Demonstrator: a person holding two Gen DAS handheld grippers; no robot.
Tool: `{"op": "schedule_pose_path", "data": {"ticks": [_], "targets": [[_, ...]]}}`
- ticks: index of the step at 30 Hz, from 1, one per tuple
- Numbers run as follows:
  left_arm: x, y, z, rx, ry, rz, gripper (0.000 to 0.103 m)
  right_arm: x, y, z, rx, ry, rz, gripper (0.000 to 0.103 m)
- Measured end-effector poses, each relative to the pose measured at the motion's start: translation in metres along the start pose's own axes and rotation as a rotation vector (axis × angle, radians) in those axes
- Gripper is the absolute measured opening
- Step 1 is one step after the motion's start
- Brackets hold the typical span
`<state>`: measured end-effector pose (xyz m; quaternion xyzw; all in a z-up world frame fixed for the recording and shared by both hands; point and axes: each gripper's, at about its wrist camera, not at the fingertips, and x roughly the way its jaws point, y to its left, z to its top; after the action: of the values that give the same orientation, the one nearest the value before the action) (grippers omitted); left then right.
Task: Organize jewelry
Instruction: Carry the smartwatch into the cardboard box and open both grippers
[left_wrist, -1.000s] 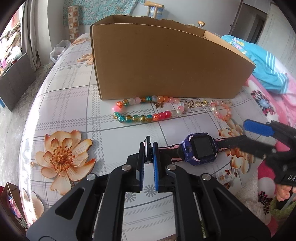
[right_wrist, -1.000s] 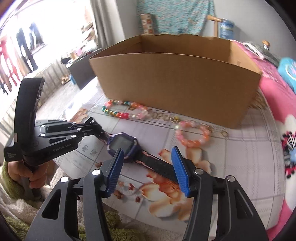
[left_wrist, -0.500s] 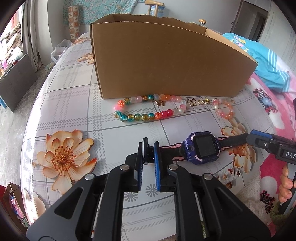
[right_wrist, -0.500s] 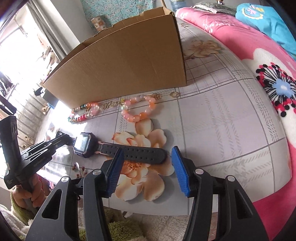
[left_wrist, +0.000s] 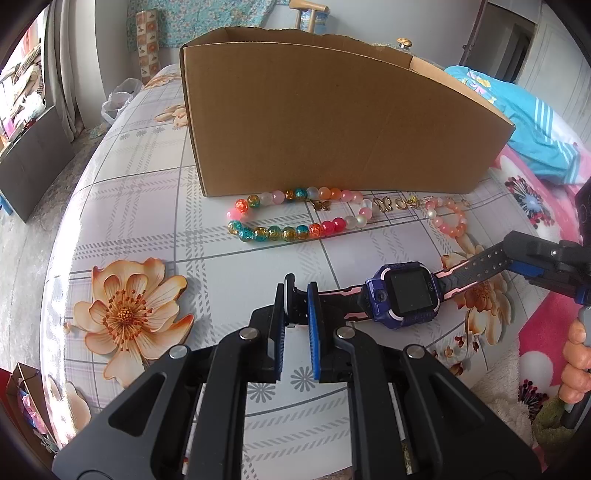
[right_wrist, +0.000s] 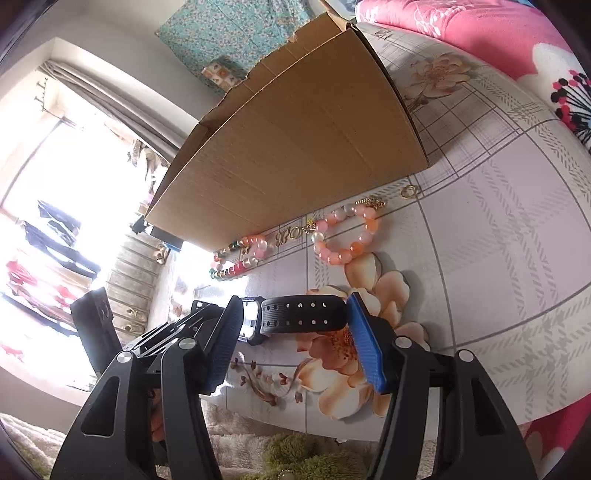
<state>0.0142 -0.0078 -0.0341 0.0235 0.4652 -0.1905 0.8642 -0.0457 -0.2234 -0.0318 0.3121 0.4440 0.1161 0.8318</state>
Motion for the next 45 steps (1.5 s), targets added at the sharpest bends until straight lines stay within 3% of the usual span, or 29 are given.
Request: {"op": "schedule_pose_path", "data": {"ticks": [1, 6, 9, 14, 19, 23, 26, 29, 35, 37, 41, 45], "targets": [[0.0, 0.0, 0.0, 0.001, 0.0, 0.0, 0.01, 0.001, 0.001, 0.001, -0.005, -0.002, -0.01, 0.057], [-0.001, 0.001, -0.002, 0.003, -0.011, -0.004, 0.01, 0.008, 0.007, 0.001, -0.026, 0.003, -0.05, 0.03], [-0.003, 0.001, -0.003, 0.006, -0.024, -0.01, 0.01, 0.007, 0.01, -0.002, -0.036, -0.004, -0.052, 0.021], [-0.021, 0.005, -0.002, 0.002, -0.056, -0.079, 0.006, -0.006, 0.033, -0.005, -0.114, -0.029, -0.075, 0.018], [-0.069, 0.004, 0.011, 0.051, -0.158, -0.128, 0.005, -0.033, 0.072, 0.004, -0.213, -0.073, -0.078, 0.018], [-0.112, 0.008, 0.048, 0.093, -0.254, -0.16, 0.005, -0.06, 0.114, 0.03, -0.342, -0.151, -0.059, 0.018], [-0.122, 0.011, 0.094, 0.122, -0.297, -0.151, 0.005, -0.068, 0.141, 0.067, -0.43, -0.196, -0.038, 0.018], [-0.102, 0.015, 0.147, 0.125, -0.259, -0.144, 0.005, -0.054, 0.153, 0.114, -0.466, -0.198, -0.054, 0.018], [-0.004, 0.011, 0.232, 0.147, -0.031, -0.059, 0.005, 0.033, 0.123, 0.21, -0.332, 0.012, -0.149, 0.018], [0.028, 0.009, 0.246, 0.157, 0.044, -0.015, 0.005, 0.063, 0.105, 0.231, -0.284, 0.084, -0.197, 0.018], [0.065, 0.003, 0.258, 0.193, 0.115, 0.071, 0.005, 0.104, 0.085, 0.252, -0.263, 0.143, -0.294, 0.019], [0.074, 0.001, 0.257, 0.22, 0.13, 0.11, 0.008, 0.117, 0.085, 0.254, -0.311, 0.148, -0.396, 0.035]]}}
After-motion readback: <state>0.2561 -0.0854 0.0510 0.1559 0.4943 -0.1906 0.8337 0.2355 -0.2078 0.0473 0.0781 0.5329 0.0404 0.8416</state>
